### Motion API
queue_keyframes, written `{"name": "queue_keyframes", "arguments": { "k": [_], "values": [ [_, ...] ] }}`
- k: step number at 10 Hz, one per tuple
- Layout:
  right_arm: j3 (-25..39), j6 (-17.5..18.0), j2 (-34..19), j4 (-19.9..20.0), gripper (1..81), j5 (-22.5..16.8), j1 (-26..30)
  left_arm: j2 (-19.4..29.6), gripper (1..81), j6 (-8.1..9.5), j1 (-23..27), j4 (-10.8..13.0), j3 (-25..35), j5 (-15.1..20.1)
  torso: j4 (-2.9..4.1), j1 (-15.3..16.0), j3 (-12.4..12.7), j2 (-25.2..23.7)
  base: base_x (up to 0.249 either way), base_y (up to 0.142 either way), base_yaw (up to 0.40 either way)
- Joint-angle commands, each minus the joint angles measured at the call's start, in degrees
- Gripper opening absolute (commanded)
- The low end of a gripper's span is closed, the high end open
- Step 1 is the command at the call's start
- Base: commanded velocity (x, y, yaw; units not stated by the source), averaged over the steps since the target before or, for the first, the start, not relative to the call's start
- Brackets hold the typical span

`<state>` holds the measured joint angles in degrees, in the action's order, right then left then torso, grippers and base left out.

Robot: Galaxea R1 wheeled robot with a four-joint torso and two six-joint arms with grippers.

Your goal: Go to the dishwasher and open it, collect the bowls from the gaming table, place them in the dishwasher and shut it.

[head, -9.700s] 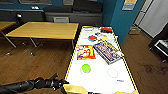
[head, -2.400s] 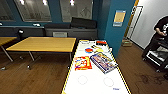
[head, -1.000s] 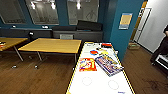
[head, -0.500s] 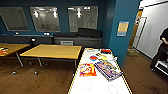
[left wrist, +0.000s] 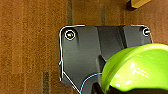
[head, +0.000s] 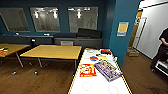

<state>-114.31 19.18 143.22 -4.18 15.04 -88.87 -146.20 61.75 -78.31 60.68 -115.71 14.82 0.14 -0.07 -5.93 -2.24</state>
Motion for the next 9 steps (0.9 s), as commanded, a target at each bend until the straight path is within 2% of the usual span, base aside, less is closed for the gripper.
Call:
{"name": "queue_keyframes", "arguments": {
  "k": [1,3,9],
  "values": [
    [-9.7,-0.1,4.9,-4.5,1.0,-7.1,1.7,-2.2,1.0,-0.22,0.3,0.8,-7.0,-4.2,0.00,0.1,0.0,0.0,0.000,0.000,0.000],
    [-12.6,-0.1,7.1,-5.4,1.0,-7.8,1.4,-3.6,1.0,-0.22,-0.6,0.7,-10.1,-5.9,0.00,0.1,0.0,0.0,0.000,0.000,0.000],
    [-13.0,0.0,7.9,-5.8,1.0,-7.9,1.0,-5.0,1.0,-0.13,-1.2,0.5,-11.6,-5.9,0.00,0.1,0.0,0.0,0.000,0.000,0.000]
  ]
}}
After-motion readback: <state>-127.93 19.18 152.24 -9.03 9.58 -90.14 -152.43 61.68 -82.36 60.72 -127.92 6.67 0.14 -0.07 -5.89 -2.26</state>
